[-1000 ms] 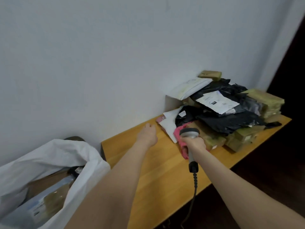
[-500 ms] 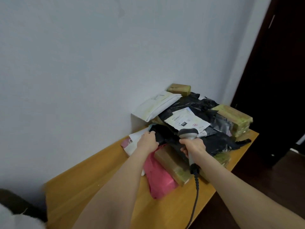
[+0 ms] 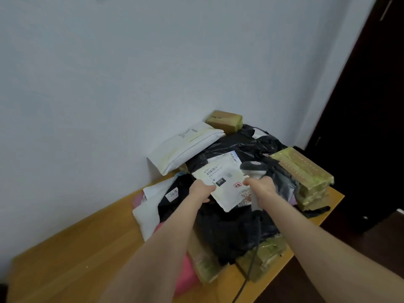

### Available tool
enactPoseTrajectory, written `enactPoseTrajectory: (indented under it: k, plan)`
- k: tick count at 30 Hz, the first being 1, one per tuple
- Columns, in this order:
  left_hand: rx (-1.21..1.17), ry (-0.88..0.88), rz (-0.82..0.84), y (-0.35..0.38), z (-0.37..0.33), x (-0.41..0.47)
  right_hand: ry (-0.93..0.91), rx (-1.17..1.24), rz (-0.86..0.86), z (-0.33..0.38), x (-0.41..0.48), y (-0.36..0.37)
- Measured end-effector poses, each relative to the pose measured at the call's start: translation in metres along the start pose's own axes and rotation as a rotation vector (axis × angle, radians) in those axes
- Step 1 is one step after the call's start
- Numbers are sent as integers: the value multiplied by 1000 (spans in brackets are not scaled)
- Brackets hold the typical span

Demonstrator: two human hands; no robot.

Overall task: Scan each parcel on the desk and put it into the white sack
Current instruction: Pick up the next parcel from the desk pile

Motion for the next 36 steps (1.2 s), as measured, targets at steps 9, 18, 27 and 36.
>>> enactPoseTrajectory:
  k: [9, 18, 27, 36]
  plan:
    - [-440, -232, -218, 29, -2, 13, 35, -72, 244, -10, 48, 4]
    - [-440, -17, -317, -39, 2, -9, -6, 110, 360, 27, 30, 30]
    - [-381, 39, -276, -155, 59, -65, 113, 339, 461, 25, -57, 104]
    - [-425, -16, -421, -262, 139, -96, 101, 312, 521, -12, -153, 201]
Point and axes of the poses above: each hand's wrist, its own x-axis towards the middle knuckle, its own y-axis out of the palm, z = x × y, the point moved 1 cm from there along x, towards the middle knuckle, and after that the axes turned 5 degrees about -z, right-handed, at the moved point
